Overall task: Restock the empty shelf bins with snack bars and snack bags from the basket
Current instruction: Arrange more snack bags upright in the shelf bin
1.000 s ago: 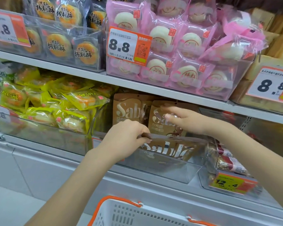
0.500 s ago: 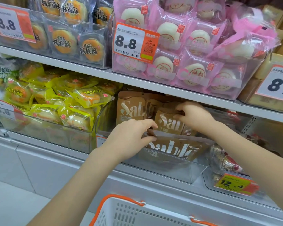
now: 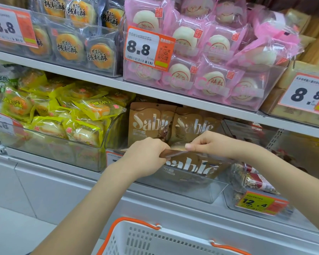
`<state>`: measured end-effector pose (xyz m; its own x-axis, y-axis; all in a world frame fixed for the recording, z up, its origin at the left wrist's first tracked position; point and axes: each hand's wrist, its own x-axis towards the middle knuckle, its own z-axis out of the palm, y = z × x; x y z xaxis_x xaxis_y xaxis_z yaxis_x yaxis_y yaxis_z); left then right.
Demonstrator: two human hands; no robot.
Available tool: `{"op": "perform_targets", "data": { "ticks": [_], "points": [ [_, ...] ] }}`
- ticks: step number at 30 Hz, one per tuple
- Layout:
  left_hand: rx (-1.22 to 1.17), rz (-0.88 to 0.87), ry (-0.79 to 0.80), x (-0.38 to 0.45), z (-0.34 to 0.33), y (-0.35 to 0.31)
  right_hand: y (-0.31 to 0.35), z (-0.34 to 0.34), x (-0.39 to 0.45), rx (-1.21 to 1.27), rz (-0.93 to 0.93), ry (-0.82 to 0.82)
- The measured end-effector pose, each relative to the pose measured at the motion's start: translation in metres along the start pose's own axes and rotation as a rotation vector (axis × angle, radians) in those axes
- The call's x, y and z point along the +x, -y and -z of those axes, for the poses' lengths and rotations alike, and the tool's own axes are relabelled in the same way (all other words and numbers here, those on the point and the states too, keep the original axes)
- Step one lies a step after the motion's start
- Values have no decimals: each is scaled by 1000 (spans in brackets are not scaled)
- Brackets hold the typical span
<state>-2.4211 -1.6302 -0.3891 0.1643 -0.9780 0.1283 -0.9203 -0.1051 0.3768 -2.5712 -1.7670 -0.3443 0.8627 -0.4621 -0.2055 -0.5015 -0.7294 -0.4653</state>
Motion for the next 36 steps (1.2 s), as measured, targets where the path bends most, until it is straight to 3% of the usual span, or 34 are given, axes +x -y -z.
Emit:
{"op": "perform_targets", "data": {
  "ticks": [3, 5, 8, 13, 21, 25, 29, 32, 36],
  "points": [
    [5, -4, -1, 0, 0, 1, -2, 3, 7, 103, 7, 39],
    [3, -10, -6, 1, -2, 2, -6, 2, 19, 105, 50, -30],
    [-1, -11, -21, 1, -2, 2, -7, 3, 41, -123, 82, -180],
    [-40, 5, -25, 0, -1, 2, -9, 9, 86, -372, 162, -269],
    [-109, 13, 5, 1, 1, 6, -27, 19, 127, -556, 30, -498],
    [31, -63, -82, 3, -2, 8, -23, 15, 115, -424, 31, -404],
    [97, -79, -171, 1, 0, 5, -12, 3, 83, -329, 192, -347],
    [94, 24, -106, 2, 2, 2, -9, -10, 65, -362, 329, -239],
    [-91, 103, -70, 0, 3, 6, -11, -18, 63, -391, 353, -241]
  ]
}}
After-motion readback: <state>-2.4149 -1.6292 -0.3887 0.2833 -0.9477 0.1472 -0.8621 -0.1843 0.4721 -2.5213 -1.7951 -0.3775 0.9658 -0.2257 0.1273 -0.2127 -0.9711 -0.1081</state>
